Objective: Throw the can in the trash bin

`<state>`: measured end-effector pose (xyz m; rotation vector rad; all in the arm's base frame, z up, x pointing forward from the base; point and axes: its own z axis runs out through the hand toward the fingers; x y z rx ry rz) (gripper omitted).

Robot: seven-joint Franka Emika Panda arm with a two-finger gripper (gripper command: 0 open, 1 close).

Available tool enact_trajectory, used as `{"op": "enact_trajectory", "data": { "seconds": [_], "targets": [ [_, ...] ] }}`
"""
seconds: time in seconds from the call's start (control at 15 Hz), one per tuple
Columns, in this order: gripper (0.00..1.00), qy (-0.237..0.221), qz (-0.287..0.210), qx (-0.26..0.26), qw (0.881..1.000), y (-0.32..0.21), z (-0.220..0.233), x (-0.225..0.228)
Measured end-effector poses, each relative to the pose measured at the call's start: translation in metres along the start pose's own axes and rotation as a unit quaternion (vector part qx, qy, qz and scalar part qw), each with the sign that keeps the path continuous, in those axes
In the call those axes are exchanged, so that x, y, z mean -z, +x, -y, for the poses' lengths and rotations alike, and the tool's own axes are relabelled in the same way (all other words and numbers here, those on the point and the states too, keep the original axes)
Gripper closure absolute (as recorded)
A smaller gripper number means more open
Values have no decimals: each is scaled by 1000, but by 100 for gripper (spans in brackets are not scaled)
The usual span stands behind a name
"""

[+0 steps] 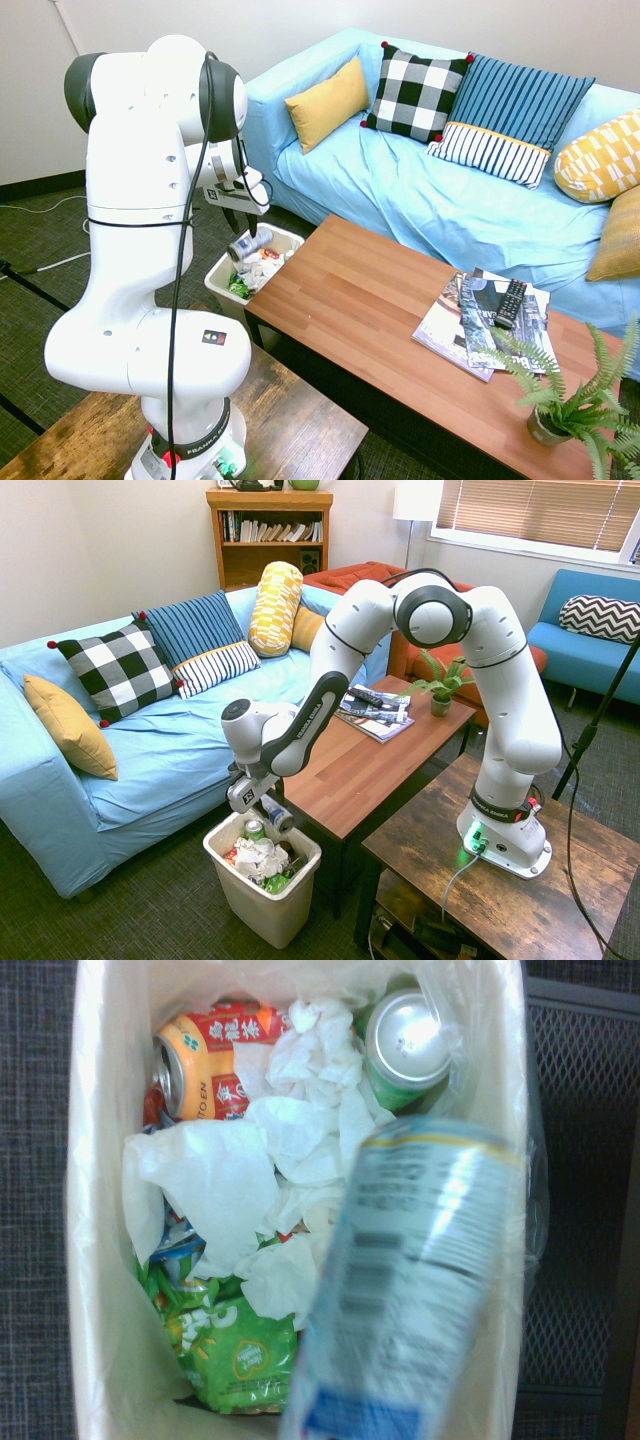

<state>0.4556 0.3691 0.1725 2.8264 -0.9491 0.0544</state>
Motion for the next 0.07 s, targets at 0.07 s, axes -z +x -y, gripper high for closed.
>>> {"op": "enact_trajectory", "data": {
  "seconds": [0.07],
  "targets": [
    [0, 3, 0, -1, 1000, 1, 2, 2]
  ]
}}
